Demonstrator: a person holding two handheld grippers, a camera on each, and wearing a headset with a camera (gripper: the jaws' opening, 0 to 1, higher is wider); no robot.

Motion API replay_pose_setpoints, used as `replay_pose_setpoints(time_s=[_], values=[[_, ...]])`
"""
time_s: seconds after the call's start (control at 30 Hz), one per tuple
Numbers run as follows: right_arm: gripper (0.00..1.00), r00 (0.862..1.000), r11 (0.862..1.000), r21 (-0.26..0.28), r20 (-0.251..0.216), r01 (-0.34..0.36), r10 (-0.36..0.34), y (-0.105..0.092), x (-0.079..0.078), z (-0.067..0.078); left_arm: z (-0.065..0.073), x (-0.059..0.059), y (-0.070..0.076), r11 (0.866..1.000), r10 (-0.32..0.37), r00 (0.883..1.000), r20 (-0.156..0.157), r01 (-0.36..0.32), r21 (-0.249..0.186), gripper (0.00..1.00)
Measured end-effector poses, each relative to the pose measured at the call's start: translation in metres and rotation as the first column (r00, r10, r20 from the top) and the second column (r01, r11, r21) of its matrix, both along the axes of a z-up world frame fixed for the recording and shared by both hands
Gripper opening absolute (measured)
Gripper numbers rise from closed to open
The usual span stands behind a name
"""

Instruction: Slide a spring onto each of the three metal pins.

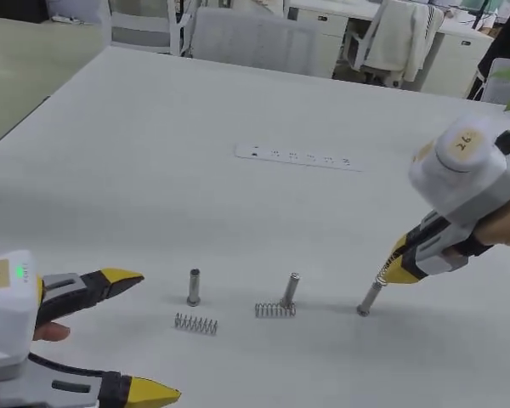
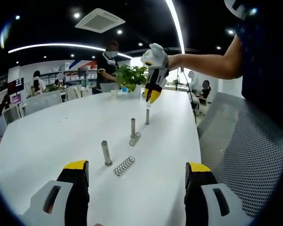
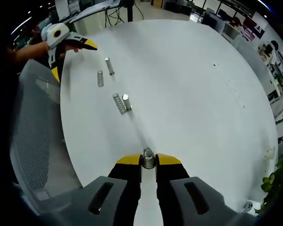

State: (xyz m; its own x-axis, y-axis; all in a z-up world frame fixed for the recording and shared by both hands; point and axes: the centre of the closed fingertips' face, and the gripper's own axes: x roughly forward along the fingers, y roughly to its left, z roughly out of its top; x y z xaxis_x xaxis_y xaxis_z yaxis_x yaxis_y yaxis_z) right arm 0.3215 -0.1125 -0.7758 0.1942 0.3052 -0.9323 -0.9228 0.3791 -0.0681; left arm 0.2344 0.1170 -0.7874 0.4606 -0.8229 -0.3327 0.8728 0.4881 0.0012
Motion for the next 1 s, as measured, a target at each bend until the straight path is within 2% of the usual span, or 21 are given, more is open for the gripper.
replay_pose_setpoints(time_s=[0.63, 1.0], values=[[0.09, 1.000, 1.000, -0.011, -0.027, -0.006, 0.005, 0.001, 0.001, -0.010, -0.003, -0.001, 0.001, 1.000, -0.004, 1.000, -0.005, 0.004, 0.014, 0.82], [0.09, 0.999, 1.000, -0.006, -0.053, 0.005, -0.006, 0.000, 0.000, -0.025, -0.003, 0.001, 0.001, 1.000, -0.004, 1.000, -0.007, 0.004, 0.014, 0.82]])
